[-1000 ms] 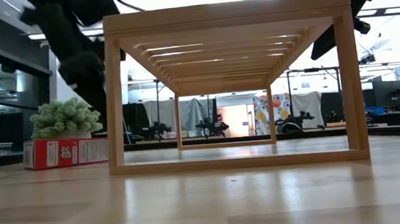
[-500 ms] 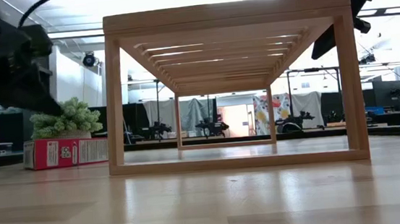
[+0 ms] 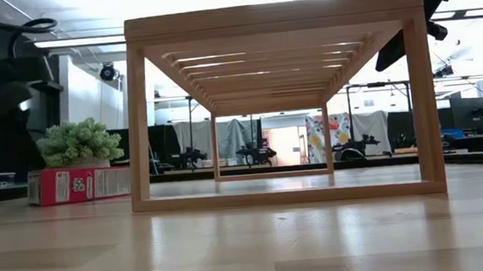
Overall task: Stack cereal on shelf
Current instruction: Put the left red cereal box on the shelf
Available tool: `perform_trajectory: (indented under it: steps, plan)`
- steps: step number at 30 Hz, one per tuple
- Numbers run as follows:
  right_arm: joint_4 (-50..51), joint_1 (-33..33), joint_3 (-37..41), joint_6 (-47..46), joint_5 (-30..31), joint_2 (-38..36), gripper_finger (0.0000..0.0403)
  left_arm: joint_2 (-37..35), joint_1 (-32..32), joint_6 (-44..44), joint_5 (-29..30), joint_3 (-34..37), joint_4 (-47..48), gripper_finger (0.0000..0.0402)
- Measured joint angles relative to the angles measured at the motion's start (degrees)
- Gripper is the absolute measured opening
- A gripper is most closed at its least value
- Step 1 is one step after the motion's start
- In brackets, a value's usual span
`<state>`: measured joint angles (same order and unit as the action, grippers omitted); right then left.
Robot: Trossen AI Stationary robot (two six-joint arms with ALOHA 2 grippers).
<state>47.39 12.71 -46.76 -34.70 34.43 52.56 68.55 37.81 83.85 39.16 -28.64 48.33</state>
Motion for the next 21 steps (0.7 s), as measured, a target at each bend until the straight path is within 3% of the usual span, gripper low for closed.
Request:
perform_trajectory:
  steps: [10,21]
  plan:
    - [0.0,0.0,0.0,-1.1,-0.2,0.0,0.0,4.3,3.9,4.7,-1.6,-2.1,2.4,0.0]
    - [0.0,0.0,0.0,-1.1,-0.1,0.0,0.0,13.7,8.8,14.6,1.8,-2.3,2.8,0.0]
